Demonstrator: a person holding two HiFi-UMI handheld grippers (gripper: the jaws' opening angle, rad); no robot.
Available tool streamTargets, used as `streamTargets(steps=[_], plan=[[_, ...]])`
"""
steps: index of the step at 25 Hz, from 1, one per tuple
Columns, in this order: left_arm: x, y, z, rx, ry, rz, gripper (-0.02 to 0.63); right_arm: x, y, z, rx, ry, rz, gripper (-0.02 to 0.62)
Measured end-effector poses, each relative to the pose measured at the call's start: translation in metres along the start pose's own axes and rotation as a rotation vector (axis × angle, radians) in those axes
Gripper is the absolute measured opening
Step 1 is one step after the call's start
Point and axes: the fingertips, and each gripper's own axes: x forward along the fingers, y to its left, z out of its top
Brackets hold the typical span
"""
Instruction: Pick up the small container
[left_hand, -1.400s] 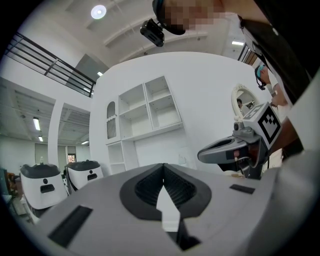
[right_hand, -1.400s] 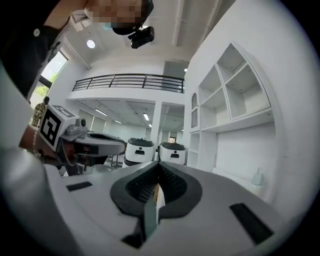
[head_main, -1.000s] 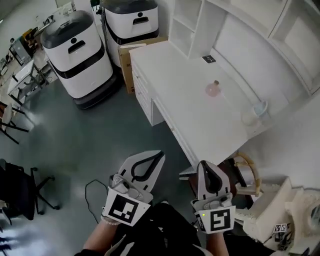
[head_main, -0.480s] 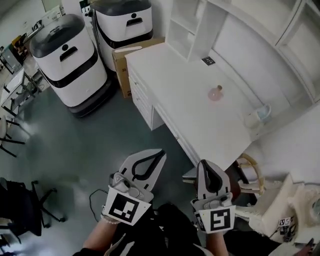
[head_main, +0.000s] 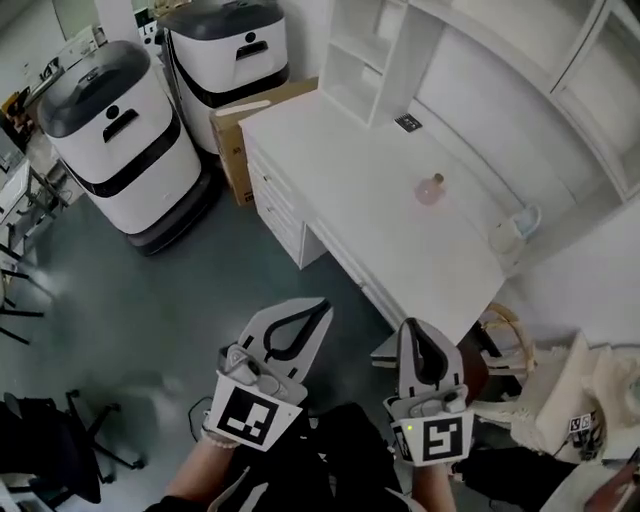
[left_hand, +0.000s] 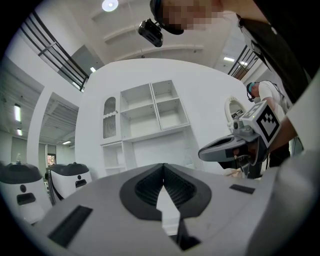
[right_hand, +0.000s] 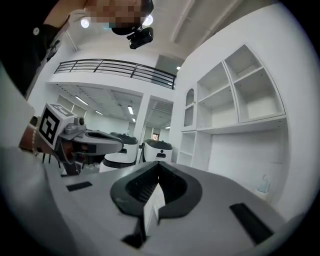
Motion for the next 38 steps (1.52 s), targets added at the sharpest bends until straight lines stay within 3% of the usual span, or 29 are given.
streamTargets(steps=[9, 23, 38], plan=[[-0.011, 0.017, -0.01, 0.002, -0.021, -0.031, 0.002, 0.01, 0.014, -0.001, -0.013, 0.01, -0.05, 0.002], [-0.005, 0.023, -0.018, -0.014, -0.011, -0.041, 0.002, 0.023, 0.007, -0.007, -0.02, 0.038, -0.055, 0.002], [0.068, 0.057, -0.027, -0.005, -0.003, -0.055, 0.002, 0.085, -0.045, -0.013, -0.006, 0.033, -0.049, 0.002]])
